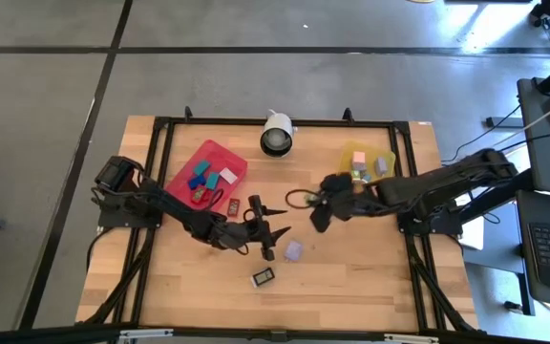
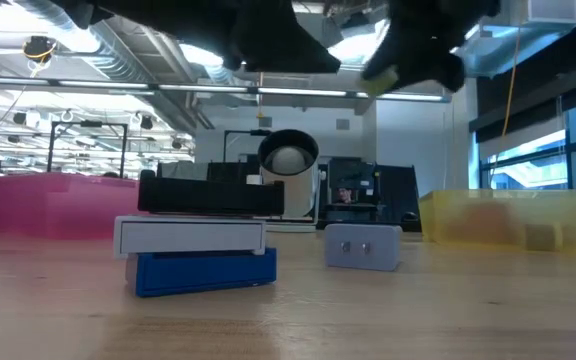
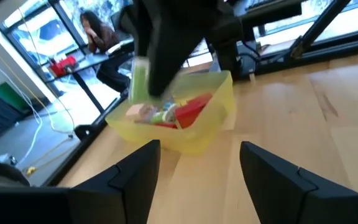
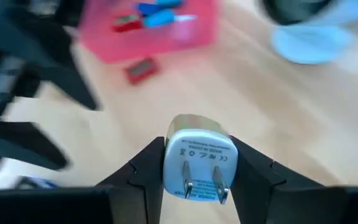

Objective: Pick & Place Office items
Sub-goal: Put the light green small charger adapter into the yellow bin

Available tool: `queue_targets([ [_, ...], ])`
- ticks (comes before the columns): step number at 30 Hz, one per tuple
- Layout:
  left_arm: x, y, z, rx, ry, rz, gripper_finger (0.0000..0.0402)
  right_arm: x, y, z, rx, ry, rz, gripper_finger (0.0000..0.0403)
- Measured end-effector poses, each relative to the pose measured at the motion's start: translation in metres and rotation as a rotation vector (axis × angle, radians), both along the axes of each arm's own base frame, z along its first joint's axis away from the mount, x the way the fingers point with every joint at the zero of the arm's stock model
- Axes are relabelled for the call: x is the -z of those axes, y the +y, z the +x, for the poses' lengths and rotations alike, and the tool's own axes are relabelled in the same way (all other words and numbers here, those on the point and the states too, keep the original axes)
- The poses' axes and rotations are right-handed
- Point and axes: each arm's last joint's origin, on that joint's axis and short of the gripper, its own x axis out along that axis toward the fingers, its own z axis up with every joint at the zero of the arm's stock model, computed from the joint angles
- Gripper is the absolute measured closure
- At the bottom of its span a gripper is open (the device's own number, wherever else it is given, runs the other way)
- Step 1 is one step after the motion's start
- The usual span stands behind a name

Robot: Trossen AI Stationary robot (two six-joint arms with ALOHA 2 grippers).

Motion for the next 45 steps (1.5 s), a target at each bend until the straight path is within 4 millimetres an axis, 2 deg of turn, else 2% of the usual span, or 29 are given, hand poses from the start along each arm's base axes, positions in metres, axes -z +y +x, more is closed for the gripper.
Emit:
queue_targets([
  [3, 0.002, 0.0, -0.001, -0.006, 0.012, -0.021, 0.0184, -0.002, -0.01, -0.02, 0.099, 0.091, -0.025, 0.0263],
  [7, 0.005, 0.0, -0.001, -0.013, 0.028, -0.04, 0.0185, 0.006, -0.018, -0.041, 0.271, 0.236, -0.052, 0.0246],
  [12, 0.006, 0.001, -0.002, -0.018, 0.029, -0.06, 0.0183, 0.024, -0.02, -0.051, 0.405, 0.419, -0.074, 0.0252],
  [17, 0.008, 0.001, -0.002, -0.022, 0.04, -0.065, 0.0187, 0.035, -0.02, -0.051, 0.446, 0.516, -0.11, 0.0263],
  [23, 0.008, 0.001, -0.002, -0.024, 0.042, -0.073, 0.0185, 0.046, -0.021, -0.046, 0.462, 0.574, -0.137, 0.0248],
  [34, 0.01, 0.0, -0.002, 0.003, 0.048, -0.102, 0.0188, 0.062, -0.042, -0.033, 0.511, 0.665, -0.162, 0.0253],
  [45, 0.01, -0.004, -0.004, 0.012, 0.051, -0.1, 0.019, 0.087, -0.051, -0.02, 0.513, 0.756, -0.187, 0.0253],
])
